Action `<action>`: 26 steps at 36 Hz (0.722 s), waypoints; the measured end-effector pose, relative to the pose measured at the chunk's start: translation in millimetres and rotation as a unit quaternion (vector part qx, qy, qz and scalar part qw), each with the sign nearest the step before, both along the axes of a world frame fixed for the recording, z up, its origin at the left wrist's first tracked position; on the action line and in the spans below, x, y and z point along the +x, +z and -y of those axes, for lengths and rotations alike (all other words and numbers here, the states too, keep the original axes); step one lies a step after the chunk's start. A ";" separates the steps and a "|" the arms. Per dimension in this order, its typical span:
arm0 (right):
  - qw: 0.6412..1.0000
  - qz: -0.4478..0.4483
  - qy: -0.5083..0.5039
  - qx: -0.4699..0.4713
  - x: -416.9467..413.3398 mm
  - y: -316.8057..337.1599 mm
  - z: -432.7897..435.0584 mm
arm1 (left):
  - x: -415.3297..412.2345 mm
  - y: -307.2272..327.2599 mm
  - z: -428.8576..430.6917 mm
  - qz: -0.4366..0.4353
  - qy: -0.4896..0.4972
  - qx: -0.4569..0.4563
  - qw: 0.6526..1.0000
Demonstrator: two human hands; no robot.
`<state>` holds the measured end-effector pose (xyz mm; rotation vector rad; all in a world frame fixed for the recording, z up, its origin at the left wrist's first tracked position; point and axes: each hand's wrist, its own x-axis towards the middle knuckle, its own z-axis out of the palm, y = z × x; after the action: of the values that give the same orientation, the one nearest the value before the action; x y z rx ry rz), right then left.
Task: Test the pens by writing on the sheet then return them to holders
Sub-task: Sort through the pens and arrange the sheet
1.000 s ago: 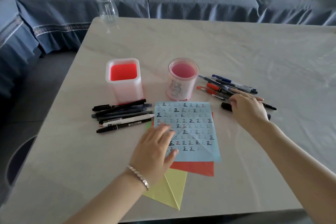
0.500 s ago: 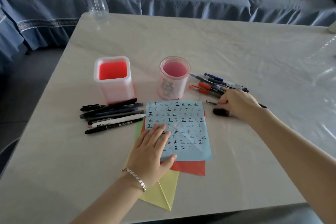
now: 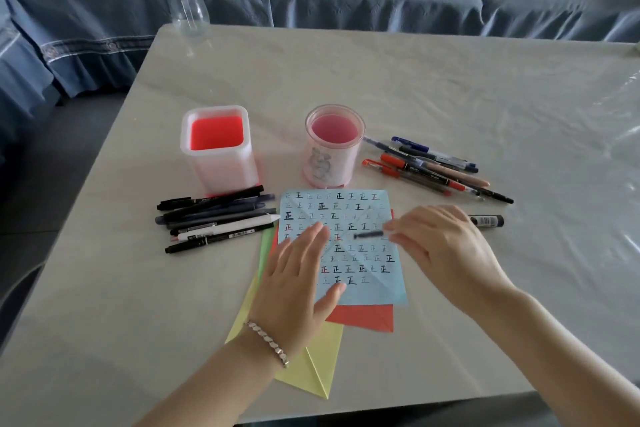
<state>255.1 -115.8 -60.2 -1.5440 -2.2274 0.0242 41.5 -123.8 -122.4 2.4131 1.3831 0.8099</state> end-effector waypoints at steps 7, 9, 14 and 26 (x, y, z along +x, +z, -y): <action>0.992 -0.005 0.099 0.077 -18.7 4.6 17.2 | 20.6 28.6 -5.3 0.005 -0.074 0.040 0.996; 0.989 -0.050 0.073 0.120 -19.7 6.8 17.6 | 22.2 35.4 -6.6 0.006 -0.063 0.009 0.998; 0.945 -0.248 -0.084 0.198 -29.9 10.9 27.0 | 23.9 45.6 -2.9 0.135 -0.001 -0.172 0.976; 0.765 -0.579 -0.204 -0.195 -64.6 6.3 33.6 | 24.3 47.4 11.9 0.097 -0.153 -0.173 0.968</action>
<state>190.5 -149.3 -54.0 -1.4991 -0.8975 1.0581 65.8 -135.7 -75.0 2.1363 0.9552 0.6439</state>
